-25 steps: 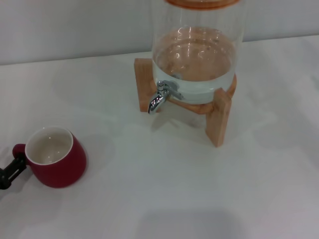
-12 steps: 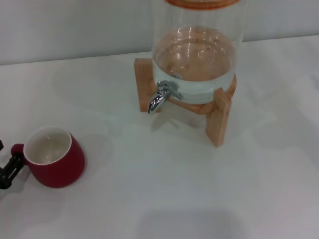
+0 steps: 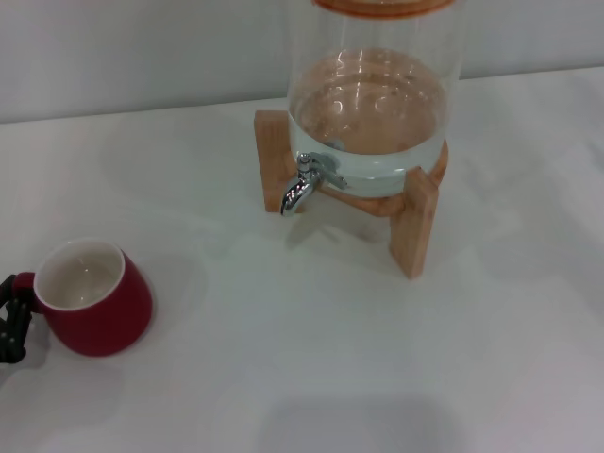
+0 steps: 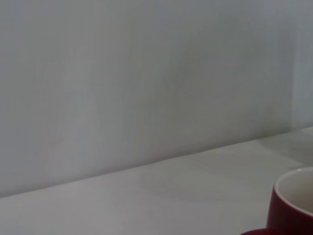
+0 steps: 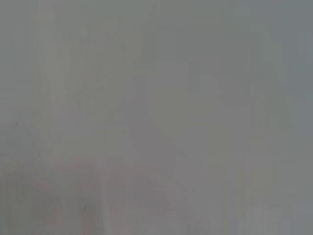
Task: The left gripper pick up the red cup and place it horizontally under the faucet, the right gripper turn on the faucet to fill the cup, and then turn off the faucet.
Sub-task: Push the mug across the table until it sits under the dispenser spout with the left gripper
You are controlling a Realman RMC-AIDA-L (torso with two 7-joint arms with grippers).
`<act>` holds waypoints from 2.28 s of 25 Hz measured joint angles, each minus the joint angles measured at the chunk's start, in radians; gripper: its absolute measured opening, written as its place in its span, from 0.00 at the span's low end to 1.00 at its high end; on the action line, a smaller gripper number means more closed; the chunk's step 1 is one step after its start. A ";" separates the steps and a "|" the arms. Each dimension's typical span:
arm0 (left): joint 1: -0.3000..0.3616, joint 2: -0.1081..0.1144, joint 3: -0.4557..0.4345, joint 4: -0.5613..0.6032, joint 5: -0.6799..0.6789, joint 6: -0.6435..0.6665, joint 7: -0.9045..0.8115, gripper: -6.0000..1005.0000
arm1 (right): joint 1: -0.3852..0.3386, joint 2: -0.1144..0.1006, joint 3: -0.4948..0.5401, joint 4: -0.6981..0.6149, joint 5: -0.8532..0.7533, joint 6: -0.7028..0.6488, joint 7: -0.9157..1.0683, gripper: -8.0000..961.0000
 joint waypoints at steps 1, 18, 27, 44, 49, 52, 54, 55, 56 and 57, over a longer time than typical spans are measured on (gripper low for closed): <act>0.000 0.000 0.000 0.000 0.000 0.001 0.000 0.23 | 0.000 0.000 0.000 0.000 0.000 0.000 0.000 0.75; -0.049 -0.003 -0.001 -0.003 -0.008 0.005 0.000 0.12 | 0.002 0.006 0.000 0.000 0.000 0.001 0.000 0.75; -0.135 -0.003 0.010 -0.035 0.000 0.019 -0.006 0.12 | -0.003 0.009 0.000 0.000 0.000 0.005 0.000 0.75; -0.255 -0.004 0.103 -0.080 0.000 0.109 -0.011 0.12 | 0.006 0.012 0.000 0.000 -0.001 0.005 -0.001 0.75; -0.286 -0.005 0.127 -0.090 0.000 0.134 -0.015 0.12 | 0.007 0.014 0.000 0.000 -0.001 0.005 -0.004 0.75; -0.301 -0.005 0.156 -0.090 -0.001 0.152 -0.032 0.12 | 0.009 0.015 -0.003 -0.001 0.001 0.005 -0.008 0.75; -0.311 -0.006 0.168 -0.092 -0.001 0.158 -0.037 0.12 | 0.011 0.016 -0.004 -0.001 0.002 0.005 -0.010 0.75; -0.316 -0.007 0.174 -0.097 -0.002 0.160 -0.038 0.12 | 0.013 0.018 -0.004 -0.001 0.002 0.005 -0.010 0.75; -0.322 -0.008 0.177 -0.102 -0.003 0.161 -0.040 0.12 | 0.015 0.019 -0.005 -0.002 0.001 0.005 -0.010 0.75; -0.329 -0.009 0.180 -0.110 -0.003 0.162 -0.044 0.12 | 0.017 0.020 -0.005 -0.002 0.001 0.005 -0.011 0.75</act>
